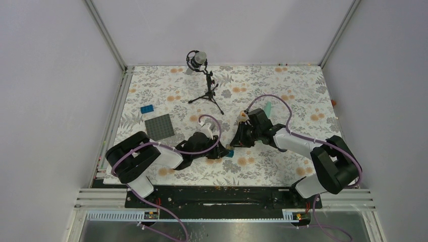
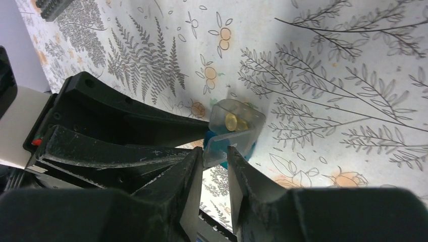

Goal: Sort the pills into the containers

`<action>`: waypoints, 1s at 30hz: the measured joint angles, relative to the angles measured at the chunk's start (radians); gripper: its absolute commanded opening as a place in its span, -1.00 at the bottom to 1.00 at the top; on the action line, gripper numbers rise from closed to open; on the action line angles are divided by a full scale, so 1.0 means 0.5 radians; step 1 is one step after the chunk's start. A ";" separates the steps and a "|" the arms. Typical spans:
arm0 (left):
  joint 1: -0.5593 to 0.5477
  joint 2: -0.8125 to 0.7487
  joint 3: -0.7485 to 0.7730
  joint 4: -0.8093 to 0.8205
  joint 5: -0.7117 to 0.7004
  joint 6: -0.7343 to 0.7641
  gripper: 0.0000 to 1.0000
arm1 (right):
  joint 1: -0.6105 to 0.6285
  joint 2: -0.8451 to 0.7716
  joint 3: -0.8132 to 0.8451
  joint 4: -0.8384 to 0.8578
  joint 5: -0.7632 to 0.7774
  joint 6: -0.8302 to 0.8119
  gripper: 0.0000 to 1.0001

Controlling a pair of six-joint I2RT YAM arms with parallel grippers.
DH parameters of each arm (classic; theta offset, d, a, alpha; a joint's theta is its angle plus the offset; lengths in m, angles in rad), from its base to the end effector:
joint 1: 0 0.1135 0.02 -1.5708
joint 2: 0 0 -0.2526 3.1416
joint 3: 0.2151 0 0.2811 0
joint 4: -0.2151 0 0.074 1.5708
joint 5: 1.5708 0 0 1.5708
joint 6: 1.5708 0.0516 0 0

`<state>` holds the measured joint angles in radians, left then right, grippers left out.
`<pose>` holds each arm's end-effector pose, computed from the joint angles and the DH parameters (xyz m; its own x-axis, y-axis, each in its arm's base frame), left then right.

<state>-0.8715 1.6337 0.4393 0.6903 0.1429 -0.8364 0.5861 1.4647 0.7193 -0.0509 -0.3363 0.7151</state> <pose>0.1889 -0.2360 0.0718 -0.8302 -0.1543 -0.5357 0.3307 0.6374 -0.6960 0.2585 0.1920 0.1348 -0.9180 0.1335 -0.3734 -0.1489 0.7566 0.6367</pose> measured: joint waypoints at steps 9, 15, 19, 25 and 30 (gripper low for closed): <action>0.000 0.009 0.025 -0.002 0.022 0.005 -0.46 | 0.002 0.104 0.011 0.124 -0.098 0.037 -0.21; 0.000 0.009 0.025 0.002 0.022 0.005 -0.46 | 0.002 0.163 0.047 0.122 -0.092 0.056 -0.35; 0.000 0.009 0.025 0.000 0.022 0.004 -0.46 | 0.002 0.222 0.074 0.072 -0.071 0.062 -0.48; 0.000 0.010 0.025 -0.004 0.022 0.002 -0.46 | 0.006 0.261 0.116 -0.002 -0.048 0.060 -0.53; 0.000 0.011 0.025 -0.003 0.022 -0.001 -0.44 | 0.006 0.261 0.134 -0.048 -0.045 0.046 -0.50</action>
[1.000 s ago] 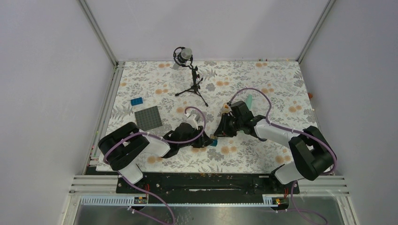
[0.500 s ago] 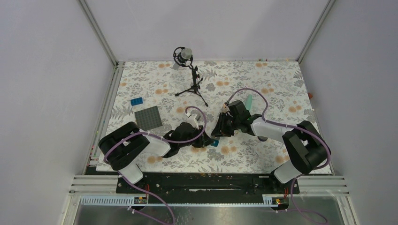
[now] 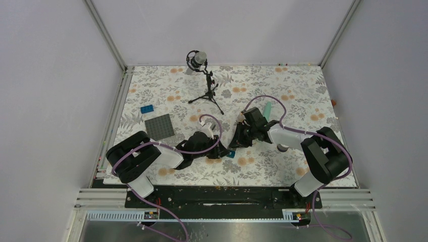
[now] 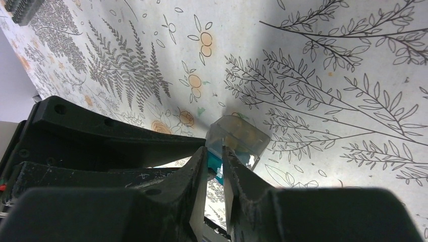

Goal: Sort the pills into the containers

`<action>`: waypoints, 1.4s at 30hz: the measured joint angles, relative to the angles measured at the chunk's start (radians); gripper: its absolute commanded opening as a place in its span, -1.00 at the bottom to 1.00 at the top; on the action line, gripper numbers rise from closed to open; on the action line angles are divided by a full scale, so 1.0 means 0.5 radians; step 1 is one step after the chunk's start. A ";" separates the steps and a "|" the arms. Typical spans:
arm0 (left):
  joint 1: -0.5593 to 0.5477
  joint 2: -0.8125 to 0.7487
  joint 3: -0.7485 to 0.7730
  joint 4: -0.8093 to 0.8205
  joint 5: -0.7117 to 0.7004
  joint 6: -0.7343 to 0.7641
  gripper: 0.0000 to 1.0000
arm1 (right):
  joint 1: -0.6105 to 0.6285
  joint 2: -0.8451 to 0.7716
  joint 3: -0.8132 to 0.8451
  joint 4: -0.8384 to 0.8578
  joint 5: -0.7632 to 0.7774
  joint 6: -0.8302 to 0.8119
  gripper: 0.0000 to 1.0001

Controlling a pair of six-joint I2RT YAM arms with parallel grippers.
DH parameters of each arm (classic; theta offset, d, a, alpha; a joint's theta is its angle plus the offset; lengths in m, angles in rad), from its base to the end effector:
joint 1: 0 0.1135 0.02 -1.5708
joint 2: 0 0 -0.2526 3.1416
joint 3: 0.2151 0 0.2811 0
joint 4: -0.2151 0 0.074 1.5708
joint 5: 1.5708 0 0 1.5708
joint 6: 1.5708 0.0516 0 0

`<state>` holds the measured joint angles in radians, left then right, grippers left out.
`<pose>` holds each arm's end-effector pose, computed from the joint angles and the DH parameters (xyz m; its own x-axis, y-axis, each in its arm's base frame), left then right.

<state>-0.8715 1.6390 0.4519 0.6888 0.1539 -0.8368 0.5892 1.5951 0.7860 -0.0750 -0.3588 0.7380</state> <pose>0.1906 -0.2389 0.0736 -0.8319 -0.1508 -0.5340 0.3362 0.6286 -0.7013 0.2698 0.2021 0.1141 -0.9503 0.1226 -0.2863 -0.0893 0.7735 0.6275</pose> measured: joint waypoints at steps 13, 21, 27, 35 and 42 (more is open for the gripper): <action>0.000 0.001 0.000 0.005 0.000 -0.026 -0.38 | 0.000 -0.181 0.104 -0.235 0.201 -0.137 -0.46; 0.006 0.000 0.000 0.031 0.000 -0.073 -0.18 | 0.000 -0.175 0.092 -0.314 0.264 -0.151 -0.41; 0.032 -0.008 0.000 0.038 0.000 -0.118 -0.10 | 0.001 -0.109 0.056 -0.285 0.240 -0.149 -0.40; 0.074 -0.008 0.001 0.042 -0.006 -0.192 -0.18 | 0.009 -0.045 0.022 -0.226 0.207 -0.125 -0.39; 0.089 0.063 0.053 0.069 -0.005 -0.253 -0.42 | 0.011 -0.040 0.003 -0.184 0.204 -0.107 -0.42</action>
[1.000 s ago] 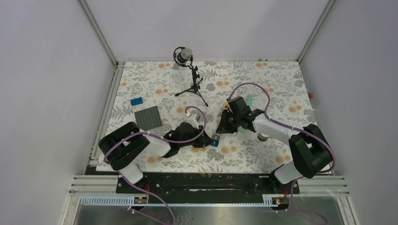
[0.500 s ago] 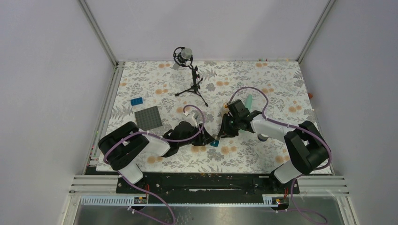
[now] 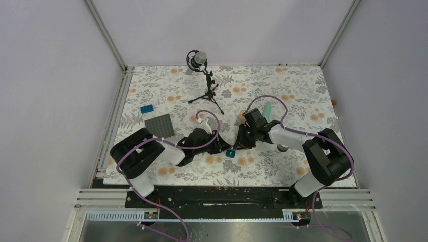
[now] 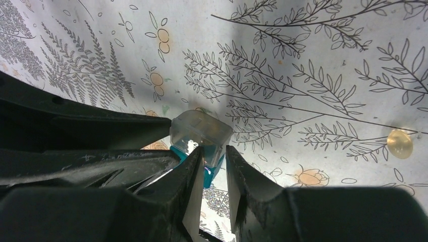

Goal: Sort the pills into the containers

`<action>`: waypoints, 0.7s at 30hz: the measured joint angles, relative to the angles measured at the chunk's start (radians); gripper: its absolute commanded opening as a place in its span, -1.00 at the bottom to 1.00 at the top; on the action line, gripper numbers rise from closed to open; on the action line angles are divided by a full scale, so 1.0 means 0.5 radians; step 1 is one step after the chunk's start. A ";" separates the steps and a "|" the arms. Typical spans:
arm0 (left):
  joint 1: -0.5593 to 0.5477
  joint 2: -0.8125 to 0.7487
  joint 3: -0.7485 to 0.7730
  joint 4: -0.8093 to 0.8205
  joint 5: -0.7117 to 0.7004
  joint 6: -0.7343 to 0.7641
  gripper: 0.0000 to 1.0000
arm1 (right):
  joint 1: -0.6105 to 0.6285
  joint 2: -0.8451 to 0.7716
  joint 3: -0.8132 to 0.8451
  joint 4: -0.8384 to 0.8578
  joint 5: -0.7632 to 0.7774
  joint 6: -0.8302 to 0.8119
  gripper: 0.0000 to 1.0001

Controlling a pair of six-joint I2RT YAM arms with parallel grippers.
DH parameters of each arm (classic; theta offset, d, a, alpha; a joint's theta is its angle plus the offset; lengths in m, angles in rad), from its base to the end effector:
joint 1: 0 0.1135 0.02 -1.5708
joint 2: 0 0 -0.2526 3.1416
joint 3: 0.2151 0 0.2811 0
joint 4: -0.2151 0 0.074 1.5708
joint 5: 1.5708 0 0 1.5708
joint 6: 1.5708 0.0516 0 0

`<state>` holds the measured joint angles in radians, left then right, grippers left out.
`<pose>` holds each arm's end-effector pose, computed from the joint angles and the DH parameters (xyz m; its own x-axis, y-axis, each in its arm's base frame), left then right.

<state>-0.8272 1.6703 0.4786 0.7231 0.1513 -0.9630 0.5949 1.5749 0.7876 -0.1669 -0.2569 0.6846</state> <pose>0.2068 -0.2364 0.0755 -0.8466 -0.2783 -0.4536 0.2165 0.5985 -0.7713 0.2651 0.1952 0.1128 -0.9431 0.1003 -0.3169 -0.0869 0.8459 0.5263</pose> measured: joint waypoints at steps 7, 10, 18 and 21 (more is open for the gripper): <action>0.024 0.135 0.025 0.118 0.005 -0.083 -0.67 | 0.000 0.000 -0.002 0.002 0.002 0.005 -0.45; 0.027 0.136 0.020 0.131 0.003 -0.092 -0.70 | 0.000 0.000 -0.002 0.002 0.002 0.005 -0.46; 0.029 0.136 0.000 0.159 -0.010 -0.121 -0.75 | 0.000 0.000 -0.004 0.008 0.002 0.005 -0.50; 0.029 0.136 -0.027 0.192 -0.018 -0.138 -0.66 | 0.000 0.000 -0.005 0.022 0.002 0.005 -0.48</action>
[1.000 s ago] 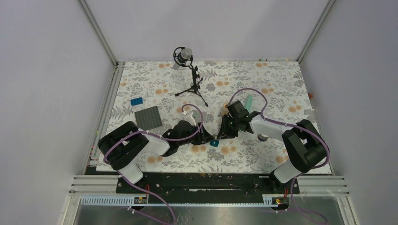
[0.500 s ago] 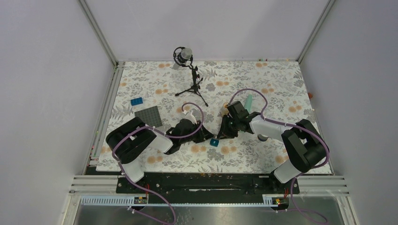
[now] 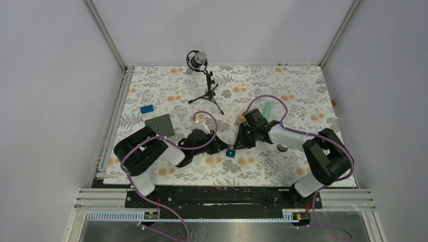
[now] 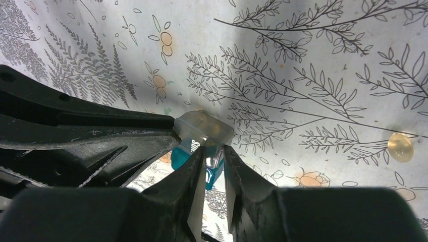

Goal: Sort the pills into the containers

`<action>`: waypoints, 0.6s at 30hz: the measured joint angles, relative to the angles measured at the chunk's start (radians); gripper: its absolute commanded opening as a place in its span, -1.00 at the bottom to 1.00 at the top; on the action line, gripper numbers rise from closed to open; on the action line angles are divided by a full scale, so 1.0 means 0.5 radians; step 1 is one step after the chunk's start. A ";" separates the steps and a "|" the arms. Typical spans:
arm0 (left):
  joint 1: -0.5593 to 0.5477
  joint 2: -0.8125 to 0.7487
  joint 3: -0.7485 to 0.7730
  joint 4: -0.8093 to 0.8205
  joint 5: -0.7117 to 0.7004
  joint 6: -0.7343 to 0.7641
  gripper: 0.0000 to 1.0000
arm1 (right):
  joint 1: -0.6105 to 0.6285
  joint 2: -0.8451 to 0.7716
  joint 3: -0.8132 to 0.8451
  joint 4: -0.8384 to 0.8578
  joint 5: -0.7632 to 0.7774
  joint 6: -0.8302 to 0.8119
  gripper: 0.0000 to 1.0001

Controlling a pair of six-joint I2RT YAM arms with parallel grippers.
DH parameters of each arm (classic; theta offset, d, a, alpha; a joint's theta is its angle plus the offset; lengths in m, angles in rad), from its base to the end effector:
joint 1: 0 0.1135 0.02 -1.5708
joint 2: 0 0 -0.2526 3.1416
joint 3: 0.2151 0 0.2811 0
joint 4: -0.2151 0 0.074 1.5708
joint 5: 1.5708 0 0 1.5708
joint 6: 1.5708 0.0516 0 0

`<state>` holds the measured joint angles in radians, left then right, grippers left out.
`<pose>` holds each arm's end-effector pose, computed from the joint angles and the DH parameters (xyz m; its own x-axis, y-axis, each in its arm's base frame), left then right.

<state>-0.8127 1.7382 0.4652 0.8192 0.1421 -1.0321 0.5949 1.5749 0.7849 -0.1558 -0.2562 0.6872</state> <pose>0.2095 -0.2319 0.0628 -0.8468 -0.3416 -0.4078 0.1550 0.5750 -0.8034 0.2655 0.1955 0.1128 -0.9410 0.1042 -0.3219 -0.0879 0.8434 0.5300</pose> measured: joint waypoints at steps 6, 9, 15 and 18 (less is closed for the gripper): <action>0.002 -0.052 -0.009 -0.091 -0.010 0.009 -0.33 | 0.002 0.000 0.035 -0.038 0.005 -0.003 -0.30; 0.014 -0.151 0.012 -0.238 -0.020 0.040 -0.14 | 0.002 -0.001 0.171 -0.162 0.029 -0.032 -0.12; 0.095 -0.540 0.062 -0.539 -0.108 0.193 0.40 | -0.008 -0.151 0.480 -0.372 0.186 -0.168 0.06; 0.117 -0.835 0.071 -0.752 -0.214 0.325 0.93 | -0.020 -0.346 0.539 -0.505 0.316 -0.246 0.19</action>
<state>-0.7544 1.3209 0.5007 0.4435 0.0349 -0.8696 0.5850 1.4017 1.0542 -0.4084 -0.0982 0.5640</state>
